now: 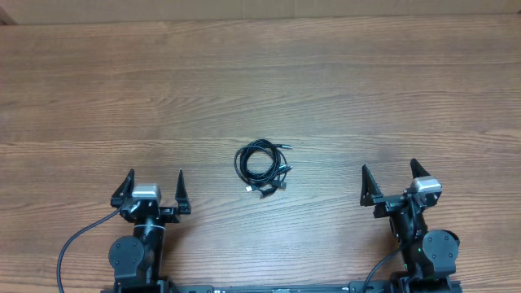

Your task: Untangle cables

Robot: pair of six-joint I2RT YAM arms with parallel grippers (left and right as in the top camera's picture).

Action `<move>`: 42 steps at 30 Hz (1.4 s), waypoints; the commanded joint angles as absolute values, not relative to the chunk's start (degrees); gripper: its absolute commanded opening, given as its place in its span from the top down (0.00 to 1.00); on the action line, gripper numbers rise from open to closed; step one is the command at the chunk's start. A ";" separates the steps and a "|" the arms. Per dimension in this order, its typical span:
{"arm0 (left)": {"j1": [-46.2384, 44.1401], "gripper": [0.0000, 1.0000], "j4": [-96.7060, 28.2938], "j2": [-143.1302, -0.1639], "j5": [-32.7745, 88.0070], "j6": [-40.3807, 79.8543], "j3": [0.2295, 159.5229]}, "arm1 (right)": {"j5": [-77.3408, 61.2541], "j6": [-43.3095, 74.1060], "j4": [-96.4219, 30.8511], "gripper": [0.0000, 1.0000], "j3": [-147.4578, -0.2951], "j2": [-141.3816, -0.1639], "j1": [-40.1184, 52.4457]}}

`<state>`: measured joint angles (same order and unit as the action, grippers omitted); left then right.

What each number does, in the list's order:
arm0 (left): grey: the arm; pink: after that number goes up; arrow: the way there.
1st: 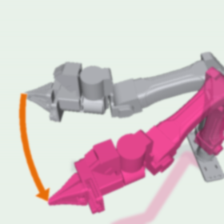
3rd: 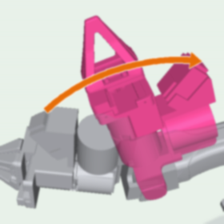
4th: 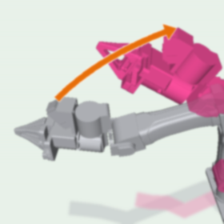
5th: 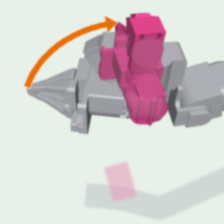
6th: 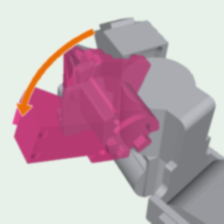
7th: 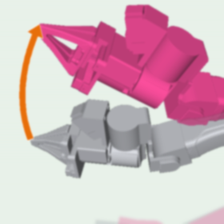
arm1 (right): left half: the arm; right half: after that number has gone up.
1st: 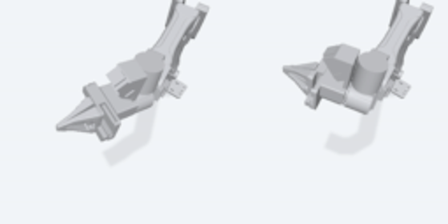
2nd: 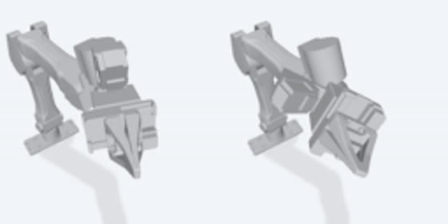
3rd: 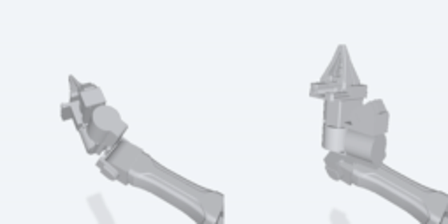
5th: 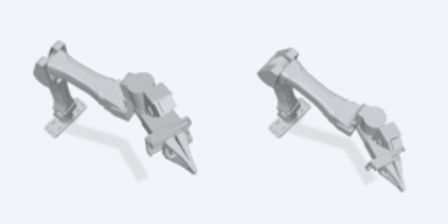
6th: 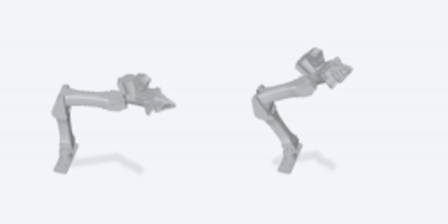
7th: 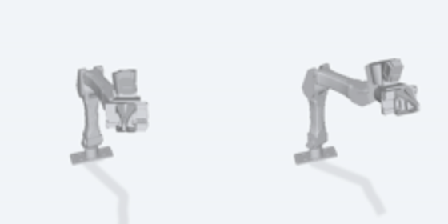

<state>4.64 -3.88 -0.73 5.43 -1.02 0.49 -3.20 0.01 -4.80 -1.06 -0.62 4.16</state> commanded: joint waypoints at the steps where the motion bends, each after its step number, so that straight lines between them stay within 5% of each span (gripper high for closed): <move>1: 5.02 0.00 -3.99 -0.25 6.44 -0.23 0.27 | -3.51 -0.01 -4.60 0.00 -0.45 -0.16 4.49; 42: 5.02 0.01 -3.90 -0.25 6.42 -0.23 0.27 | -3.03 6.70 -6.33 0.00 -4.16 -0.19 4.45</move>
